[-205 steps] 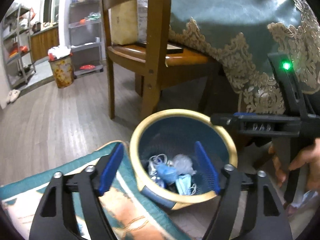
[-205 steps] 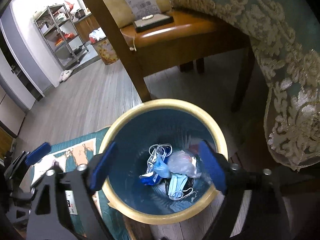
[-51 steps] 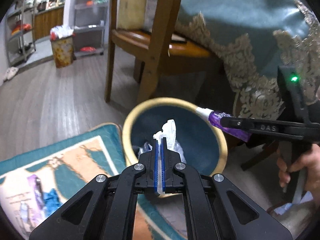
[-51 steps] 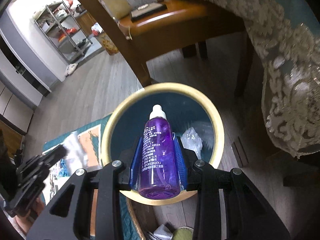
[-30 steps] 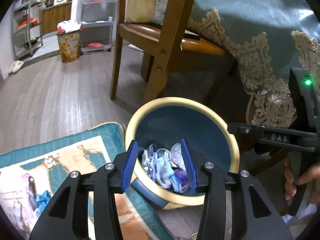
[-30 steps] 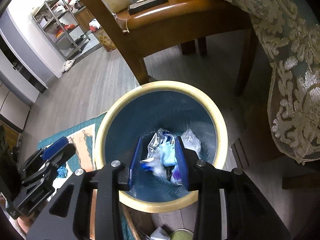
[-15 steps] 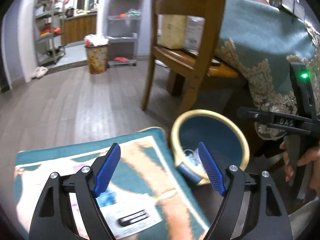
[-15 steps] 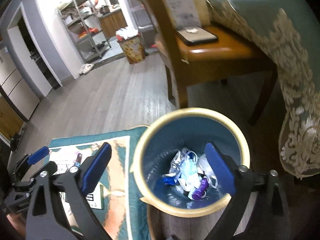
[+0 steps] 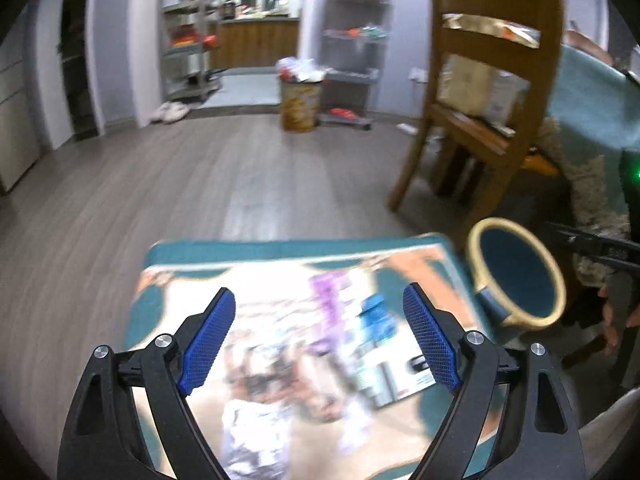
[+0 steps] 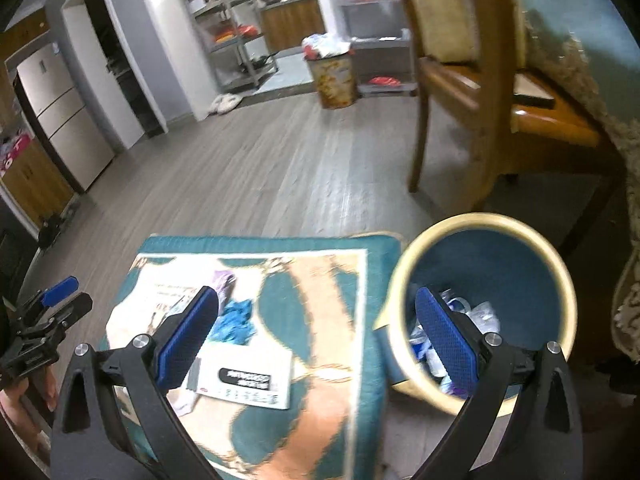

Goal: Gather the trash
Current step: 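Move both tools back over the stool, then grasp the foil blister pack with the left tool while the right tool grasps the green-white box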

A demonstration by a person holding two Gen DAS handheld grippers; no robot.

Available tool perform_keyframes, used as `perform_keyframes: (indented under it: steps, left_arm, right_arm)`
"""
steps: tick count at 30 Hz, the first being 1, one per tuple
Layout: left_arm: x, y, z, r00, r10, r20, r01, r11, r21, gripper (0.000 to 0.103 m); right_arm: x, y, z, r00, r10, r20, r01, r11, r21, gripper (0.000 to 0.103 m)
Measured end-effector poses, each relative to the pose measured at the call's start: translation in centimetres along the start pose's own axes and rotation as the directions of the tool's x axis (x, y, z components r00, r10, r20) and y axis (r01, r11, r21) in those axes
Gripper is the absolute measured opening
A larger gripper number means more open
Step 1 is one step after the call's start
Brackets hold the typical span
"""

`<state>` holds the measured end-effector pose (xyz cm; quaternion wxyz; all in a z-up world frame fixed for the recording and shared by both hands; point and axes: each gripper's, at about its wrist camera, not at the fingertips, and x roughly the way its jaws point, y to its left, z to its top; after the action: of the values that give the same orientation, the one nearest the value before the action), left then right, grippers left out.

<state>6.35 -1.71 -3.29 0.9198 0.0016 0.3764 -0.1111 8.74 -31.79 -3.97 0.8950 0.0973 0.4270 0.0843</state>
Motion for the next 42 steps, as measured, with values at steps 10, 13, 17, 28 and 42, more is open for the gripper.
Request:
perform_keyframes:
  steps: [10,13,17,28,42]
  left_arm:
    - [1.6,6.1,-7.6,0.979,0.056,-0.196,-0.067,0.996,-0.052,0.086]
    - [2.5,6.1,-9.3,0.966,0.082,-0.247,-0.080,0.997,0.018,0.086]
    - [3.5,6.0,-10.3,0.949,0.072,-0.306,-0.056,0.997,0.058,0.086]
    - [5.7,4.9,-11.0,0.925,0.036,-0.378,-0.015,0.998,0.059,0.086]
    - [8.4,4.8,-12.8,0.871,0.083,-0.484,-0.036,0.994,0.106,0.086]
  right_arm:
    - [5.0,5.9,-3.6,0.987,-0.016,-0.163,0.015,1.000,-0.010,0.097]
    - [6.1,7.2,-4.9,0.979,-0.038,-0.202,0.023,0.997,-0.073,0.097]
    - [7.2,8.8,-7.0,0.964,-0.081,-0.253,0.023,0.974,-0.224,0.097]
    - [9.8,10.7,-12.0,0.940,-0.146,-0.307,-0.051,0.831,-0.554,0.097]
    - [13.0,13.3,-12.8,0.938,-0.203,-0.280,-0.048,0.726,-0.686,0.075]
